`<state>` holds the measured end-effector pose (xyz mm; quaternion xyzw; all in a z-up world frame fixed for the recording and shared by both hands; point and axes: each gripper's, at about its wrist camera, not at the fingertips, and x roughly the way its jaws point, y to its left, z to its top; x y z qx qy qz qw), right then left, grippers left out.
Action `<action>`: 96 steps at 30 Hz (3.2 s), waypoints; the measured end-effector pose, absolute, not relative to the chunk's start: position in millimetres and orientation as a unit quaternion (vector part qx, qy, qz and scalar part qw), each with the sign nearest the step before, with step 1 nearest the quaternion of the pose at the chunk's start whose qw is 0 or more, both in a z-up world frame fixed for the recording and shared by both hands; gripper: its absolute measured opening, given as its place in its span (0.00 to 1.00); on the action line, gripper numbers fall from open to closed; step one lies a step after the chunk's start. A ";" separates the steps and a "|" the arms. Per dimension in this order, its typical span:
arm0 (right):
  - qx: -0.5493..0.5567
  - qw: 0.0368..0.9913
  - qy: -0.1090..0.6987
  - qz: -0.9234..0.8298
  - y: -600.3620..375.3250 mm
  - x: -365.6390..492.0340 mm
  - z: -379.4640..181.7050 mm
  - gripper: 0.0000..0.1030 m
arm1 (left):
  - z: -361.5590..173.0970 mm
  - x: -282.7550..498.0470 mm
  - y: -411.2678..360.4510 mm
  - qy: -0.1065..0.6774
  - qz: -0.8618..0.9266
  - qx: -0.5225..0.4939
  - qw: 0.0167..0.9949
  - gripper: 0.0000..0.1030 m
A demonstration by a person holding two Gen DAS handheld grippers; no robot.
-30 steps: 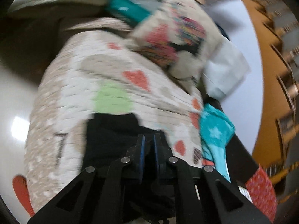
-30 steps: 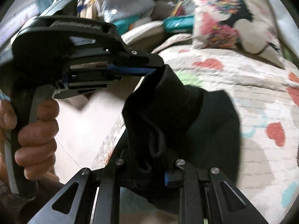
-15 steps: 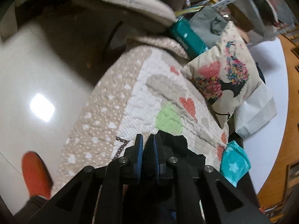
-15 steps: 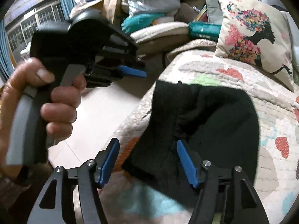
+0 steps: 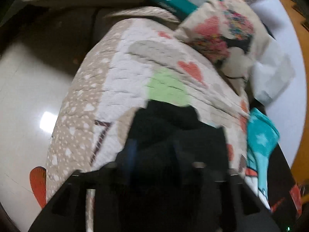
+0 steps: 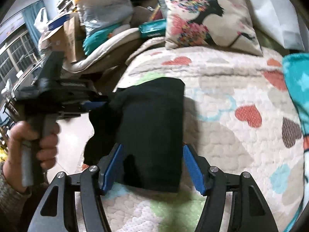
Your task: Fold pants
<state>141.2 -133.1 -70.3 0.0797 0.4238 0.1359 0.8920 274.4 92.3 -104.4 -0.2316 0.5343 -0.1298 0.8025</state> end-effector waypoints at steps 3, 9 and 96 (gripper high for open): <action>0.086 0.891 0.425 0.134 -138.2 141.2 -71.9 0.68 | -105.3 278.3 103.5 0.529 -0.109 -0.245 0.805 0.62; 0.098 0.894 0.420 0.125 -151.1 147.6 -68.1 0.68 | -73.0 251.3 133.2 0.484 -0.082 -0.274 0.827 0.62; 0.257 0.838 0.448 0.175 -204.7 285.1 -63.9 0.49 | -74.3 279.8 1.2 0.500 -0.155 -0.230 0.820 0.44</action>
